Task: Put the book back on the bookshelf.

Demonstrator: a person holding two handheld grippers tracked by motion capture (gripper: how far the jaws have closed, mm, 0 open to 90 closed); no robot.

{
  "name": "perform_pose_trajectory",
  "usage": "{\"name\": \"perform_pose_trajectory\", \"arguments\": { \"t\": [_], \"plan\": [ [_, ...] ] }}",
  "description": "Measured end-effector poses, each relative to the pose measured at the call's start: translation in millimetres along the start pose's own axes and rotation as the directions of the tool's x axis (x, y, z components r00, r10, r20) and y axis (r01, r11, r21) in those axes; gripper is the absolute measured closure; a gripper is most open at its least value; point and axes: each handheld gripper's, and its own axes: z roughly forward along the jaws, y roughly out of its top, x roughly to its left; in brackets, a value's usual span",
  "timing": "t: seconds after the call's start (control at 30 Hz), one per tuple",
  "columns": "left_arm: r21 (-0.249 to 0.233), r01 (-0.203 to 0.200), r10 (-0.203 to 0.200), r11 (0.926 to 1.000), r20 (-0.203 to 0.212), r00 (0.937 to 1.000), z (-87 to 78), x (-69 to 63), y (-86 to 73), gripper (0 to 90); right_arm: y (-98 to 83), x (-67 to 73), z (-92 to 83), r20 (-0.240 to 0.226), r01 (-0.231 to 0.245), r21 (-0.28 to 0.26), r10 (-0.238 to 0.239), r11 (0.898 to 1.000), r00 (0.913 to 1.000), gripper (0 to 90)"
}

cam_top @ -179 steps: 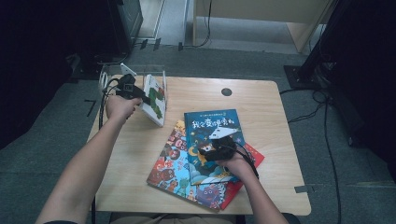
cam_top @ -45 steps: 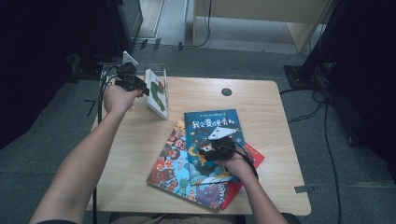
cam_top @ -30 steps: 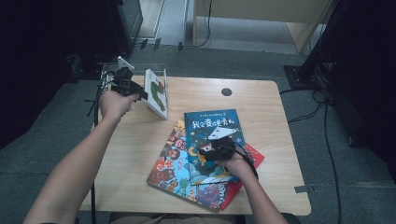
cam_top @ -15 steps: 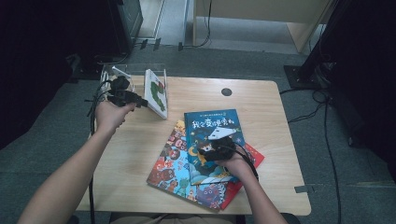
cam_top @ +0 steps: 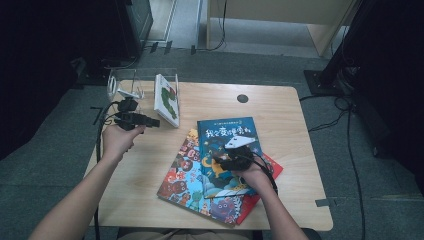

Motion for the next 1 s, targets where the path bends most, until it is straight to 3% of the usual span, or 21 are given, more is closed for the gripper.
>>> {"name": "perform_pose_trajectory", "arguments": {
  "t": [0.77,1.0],
  "plan": [
    [-0.039,-0.057,0.059,0.9976,0.059,0.9965,20.2,4.1,-42.9,51.2,-2.5,-11.6,-7.9,0.015,-0.042,0.013,0.042,0.999,0.9990,51.4],
    [-0.041,-0.113,0.115,0.9927,0.057,0.9917,26.1,1.4,-51.9,48.7,-6.6,-20.0,-15.7,0.023,-0.058,-0.005,0.058,0.998,0.9981,54.3]
  ]
}}
